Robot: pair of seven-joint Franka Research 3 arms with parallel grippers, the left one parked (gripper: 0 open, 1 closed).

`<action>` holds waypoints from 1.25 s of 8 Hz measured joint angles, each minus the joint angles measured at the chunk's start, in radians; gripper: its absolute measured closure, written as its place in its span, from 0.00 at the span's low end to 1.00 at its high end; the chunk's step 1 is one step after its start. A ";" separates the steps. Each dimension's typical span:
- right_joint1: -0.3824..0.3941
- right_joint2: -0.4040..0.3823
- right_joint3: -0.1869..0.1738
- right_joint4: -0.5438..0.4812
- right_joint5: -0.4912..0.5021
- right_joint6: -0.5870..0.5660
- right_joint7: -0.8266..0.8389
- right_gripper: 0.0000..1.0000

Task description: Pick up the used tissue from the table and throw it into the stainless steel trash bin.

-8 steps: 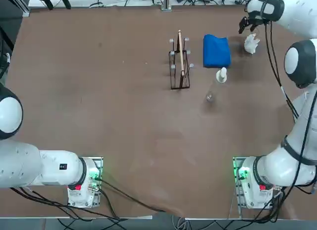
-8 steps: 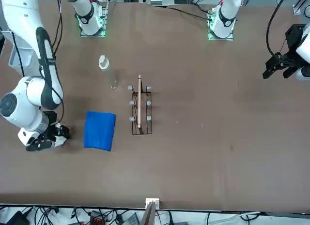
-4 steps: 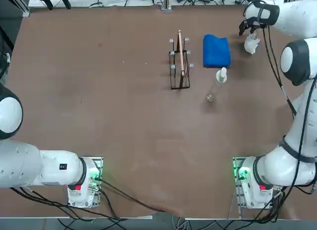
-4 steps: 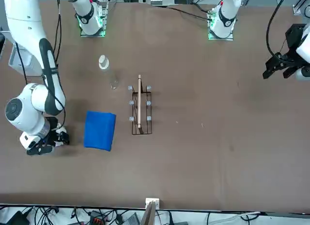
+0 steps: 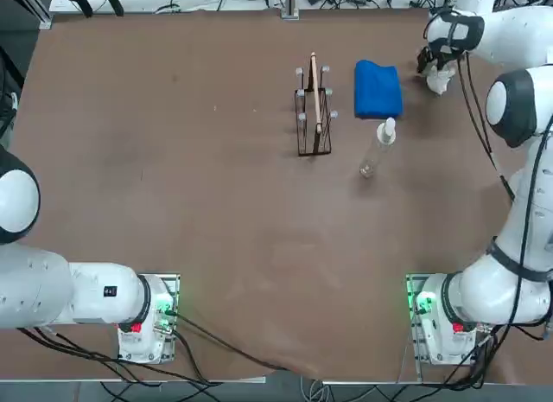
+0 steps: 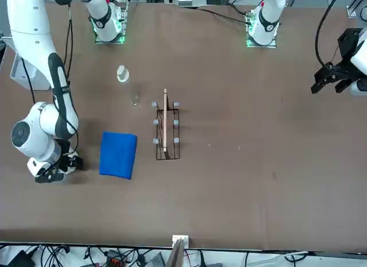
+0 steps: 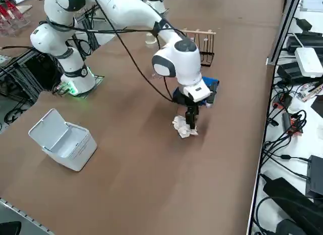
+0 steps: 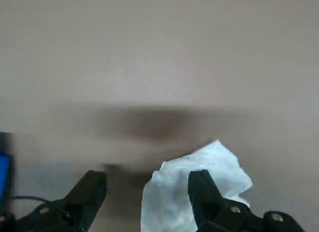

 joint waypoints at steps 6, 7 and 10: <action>-0.028 -0.015 -0.002 -0.017 0.000 -0.045 0.000 0.56; -0.029 -0.021 -0.002 -0.017 0.000 -0.053 0.000 0.75; -0.039 -0.041 -0.003 -0.013 0.001 -0.094 0.000 0.96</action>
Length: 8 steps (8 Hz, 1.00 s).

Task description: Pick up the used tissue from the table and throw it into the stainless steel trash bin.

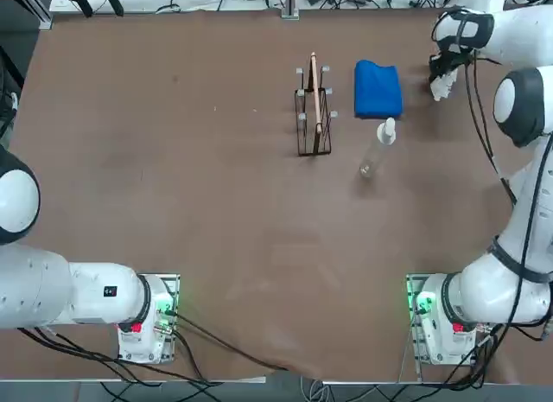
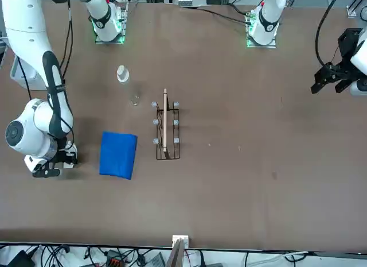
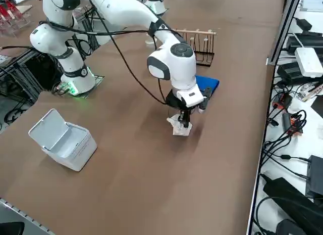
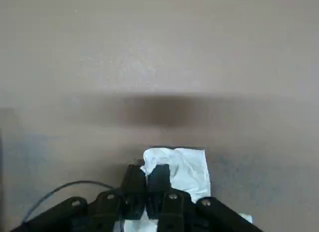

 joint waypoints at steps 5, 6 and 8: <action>-0.016 -0.219 -0.064 0.030 -0.045 -0.322 -0.092 0.96; -0.021 -0.267 -0.107 0.028 -0.076 -0.413 -0.156 0.96; -0.029 -0.320 -0.214 0.020 -0.122 -0.579 -0.364 0.96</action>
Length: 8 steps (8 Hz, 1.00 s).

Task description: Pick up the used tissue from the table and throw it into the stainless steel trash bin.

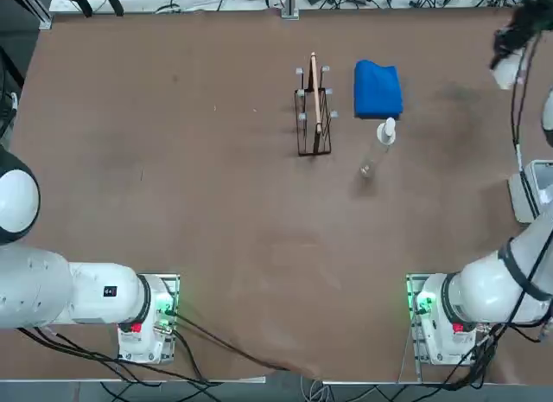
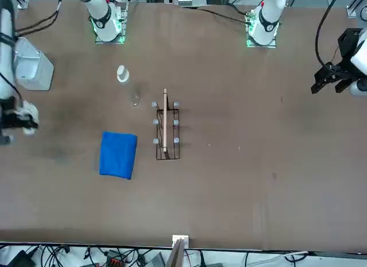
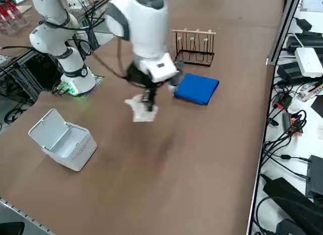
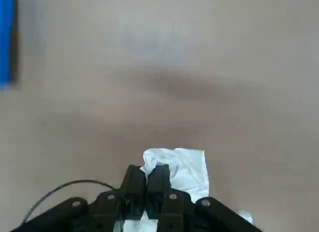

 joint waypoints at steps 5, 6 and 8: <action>-0.103 -0.010 -0.149 -0.073 -0.013 -0.190 -0.425 0.96; -0.134 -0.010 -0.150 -0.107 -0.013 -0.190 -0.444 0.96; -0.175 -0.009 -0.150 -0.163 -0.016 -0.190 -0.451 0.96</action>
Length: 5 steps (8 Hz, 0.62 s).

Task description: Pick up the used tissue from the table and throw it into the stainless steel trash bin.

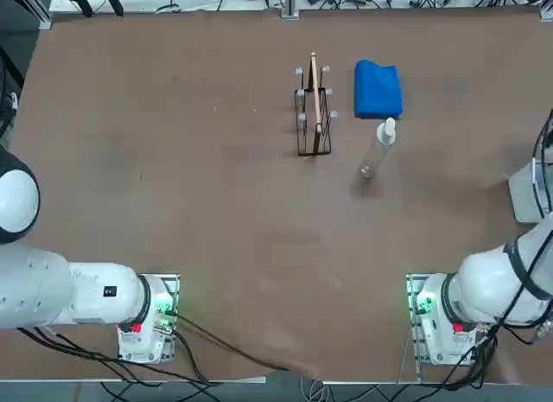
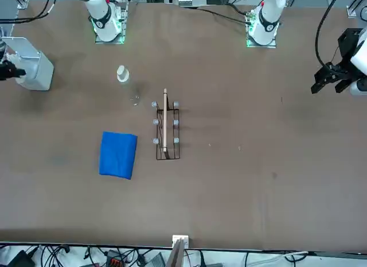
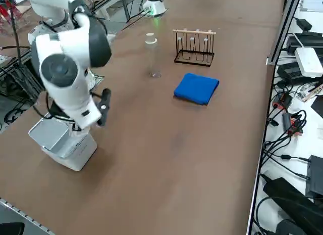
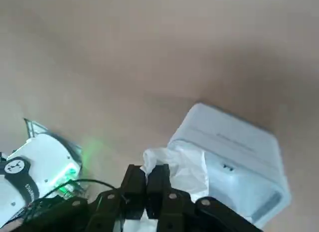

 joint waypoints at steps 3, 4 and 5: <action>-0.039 0.016 0.000 -0.033 -0.034 0.000 -0.001 0.93; -0.048 0.025 0.000 -0.035 -0.037 0.000 -0.001 0.85; -0.055 0.031 0.000 -0.035 -0.037 0.000 -0.002 0.69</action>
